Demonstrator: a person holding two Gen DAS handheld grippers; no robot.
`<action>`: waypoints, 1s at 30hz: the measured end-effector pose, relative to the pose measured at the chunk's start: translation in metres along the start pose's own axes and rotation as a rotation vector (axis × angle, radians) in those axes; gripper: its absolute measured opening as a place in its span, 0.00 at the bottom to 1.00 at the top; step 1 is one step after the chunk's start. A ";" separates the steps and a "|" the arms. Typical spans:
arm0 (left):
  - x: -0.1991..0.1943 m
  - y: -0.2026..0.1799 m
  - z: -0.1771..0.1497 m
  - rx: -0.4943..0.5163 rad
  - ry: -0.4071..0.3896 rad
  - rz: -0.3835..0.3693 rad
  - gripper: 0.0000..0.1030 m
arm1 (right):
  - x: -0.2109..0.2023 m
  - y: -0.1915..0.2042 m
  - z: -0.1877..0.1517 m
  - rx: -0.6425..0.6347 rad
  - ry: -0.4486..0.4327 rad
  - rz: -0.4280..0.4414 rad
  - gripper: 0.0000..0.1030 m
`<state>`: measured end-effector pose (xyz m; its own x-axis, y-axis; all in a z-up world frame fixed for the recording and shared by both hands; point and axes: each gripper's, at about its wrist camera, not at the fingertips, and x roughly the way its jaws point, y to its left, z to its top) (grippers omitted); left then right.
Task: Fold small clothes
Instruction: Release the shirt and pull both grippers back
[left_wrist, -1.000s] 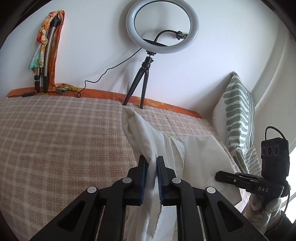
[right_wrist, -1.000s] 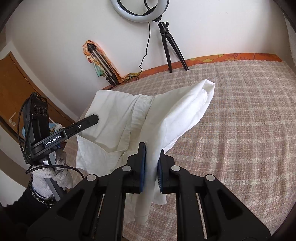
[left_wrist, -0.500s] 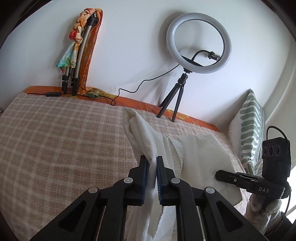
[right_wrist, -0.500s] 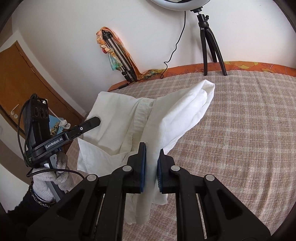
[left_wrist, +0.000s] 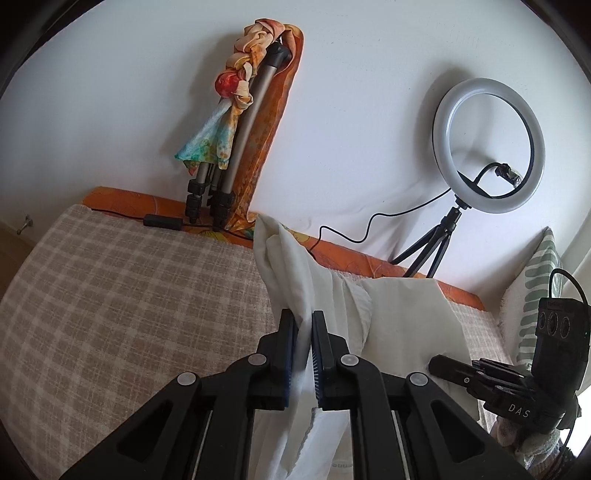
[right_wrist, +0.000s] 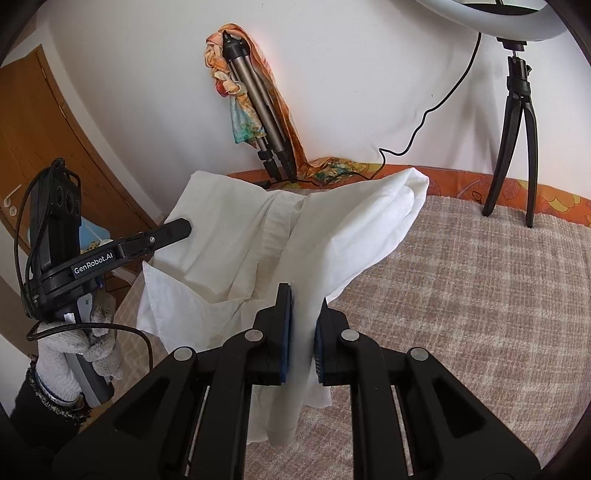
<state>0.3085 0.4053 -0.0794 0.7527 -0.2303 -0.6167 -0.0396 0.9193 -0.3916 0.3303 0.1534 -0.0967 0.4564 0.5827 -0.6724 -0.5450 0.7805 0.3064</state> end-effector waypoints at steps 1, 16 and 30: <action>0.006 0.005 0.004 -0.004 0.000 0.009 0.06 | 0.006 0.000 0.002 -0.004 0.003 -0.006 0.12; 0.032 0.015 0.002 0.052 0.033 0.114 0.04 | 0.056 -0.036 0.002 0.025 0.148 -0.216 0.37; -0.032 -0.043 -0.027 0.114 -0.028 0.125 0.66 | -0.019 -0.011 -0.018 -0.080 0.049 -0.250 0.64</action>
<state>0.2686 0.3642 -0.0609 0.7647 -0.1040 -0.6360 -0.0605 0.9710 -0.2315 0.3150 0.1300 -0.0991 0.5503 0.3605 -0.7531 -0.4742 0.8773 0.0735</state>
